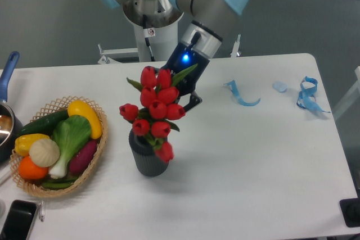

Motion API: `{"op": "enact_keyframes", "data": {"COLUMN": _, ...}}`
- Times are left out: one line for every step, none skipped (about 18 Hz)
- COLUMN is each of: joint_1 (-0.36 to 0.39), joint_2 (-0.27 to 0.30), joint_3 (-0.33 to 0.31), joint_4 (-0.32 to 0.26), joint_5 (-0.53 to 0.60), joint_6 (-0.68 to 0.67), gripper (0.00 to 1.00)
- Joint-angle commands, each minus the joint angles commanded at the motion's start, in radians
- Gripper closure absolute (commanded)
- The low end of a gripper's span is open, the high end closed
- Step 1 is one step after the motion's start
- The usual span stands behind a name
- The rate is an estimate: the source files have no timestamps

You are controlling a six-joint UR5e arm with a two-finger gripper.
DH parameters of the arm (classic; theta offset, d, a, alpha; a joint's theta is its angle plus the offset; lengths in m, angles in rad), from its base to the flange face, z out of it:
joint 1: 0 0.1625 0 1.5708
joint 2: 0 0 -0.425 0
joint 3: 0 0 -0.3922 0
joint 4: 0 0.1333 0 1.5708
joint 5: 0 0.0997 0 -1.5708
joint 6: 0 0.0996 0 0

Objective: Pick up the flowers from the vase
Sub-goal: 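Lift the tulip bouquet up out of the vase and away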

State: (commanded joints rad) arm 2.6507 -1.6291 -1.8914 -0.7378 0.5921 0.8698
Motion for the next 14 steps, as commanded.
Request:
{"op": "enact_keyframes", "data": {"joint_1": 0.006, "joint_2": 0.005, "joint_3": 0.005, "joint_4": 0.000, "joint_5": 0.000, "joint_6": -0.009, "gripper": 0.56}}
{"op": "enact_keyframes", "data": {"joint_1": 0.009, "joint_2": 0.009, "joint_3": 0.005, "joint_4": 0.000, "joint_5": -0.005, "joint_6": -0.029, "gripper": 0.56}}
{"op": "enact_keyframes", "data": {"joint_1": 0.009, "joint_2": 0.014, "joint_3": 0.006, "joint_4": 0.000, "joint_5": -0.006, "joint_6": -0.050, "gripper": 0.56}}
{"op": "enact_keyframes", "data": {"joint_1": 0.014, "joint_2": 0.018, "joint_3": 0.006, "joint_4": 0.000, "joint_5": -0.009, "joint_6": -0.060, "gripper": 0.56}}
{"op": "enact_keyframes", "data": {"joint_1": 0.018, "joint_2": 0.021, "joint_3": 0.009, "joint_4": 0.000, "joint_5": -0.011, "joint_6": -0.061, "gripper": 0.56}}
{"op": "enact_keyframes", "data": {"joint_1": 0.020, "joint_2": 0.021, "joint_3": 0.021, "joint_4": 0.000, "joint_5": -0.012, "joint_6": -0.061, "gripper": 0.56}}
{"op": "enact_keyframes", "data": {"joint_1": 0.026, "joint_2": 0.021, "joint_3": 0.028, "joint_4": 0.000, "joint_5": -0.012, "joint_6": -0.064, "gripper": 0.56}}
{"op": "enact_keyframes", "data": {"joint_1": 0.029, "joint_2": 0.023, "joint_3": 0.029, "joint_4": 0.000, "joint_5": -0.011, "joint_6": -0.063, "gripper": 0.56}}
{"op": "enact_keyframes", "data": {"joint_1": 0.032, "joint_2": 0.023, "joint_3": 0.032, "joint_4": 0.000, "joint_5": -0.011, "joint_6": -0.063, "gripper": 0.56}}
{"op": "enact_keyframes", "data": {"joint_1": 0.035, "joint_2": 0.023, "joint_3": 0.043, "joint_4": 0.000, "joint_5": -0.012, "joint_6": -0.064, "gripper": 0.56}}
{"op": "enact_keyframes", "data": {"joint_1": 0.044, "joint_2": 0.023, "joint_3": 0.060, "joint_4": 0.000, "joint_5": -0.014, "joint_6": -0.069, "gripper": 0.56}}
{"op": "enact_keyframes", "data": {"joint_1": 0.055, "joint_2": 0.023, "joint_3": 0.074, "joint_4": 0.000, "joint_5": -0.014, "joint_6": -0.095, "gripper": 0.56}}
{"op": "enact_keyframes", "data": {"joint_1": 0.061, "joint_2": 0.023, "joint_3": 0.089, "joint_4": 0.000, "joint_5": -0.014, "joint_6": -0.124, "gripper": 0.56}}
{"op": "enact_keyframes", "data": {"joint_1": 0.069, "joint_2": 0.023, "joint_3": 0.110, "joint_4": 0.000, "joint_5": -0.015, "joint_6": -0.164, "gripper": 0.56}}
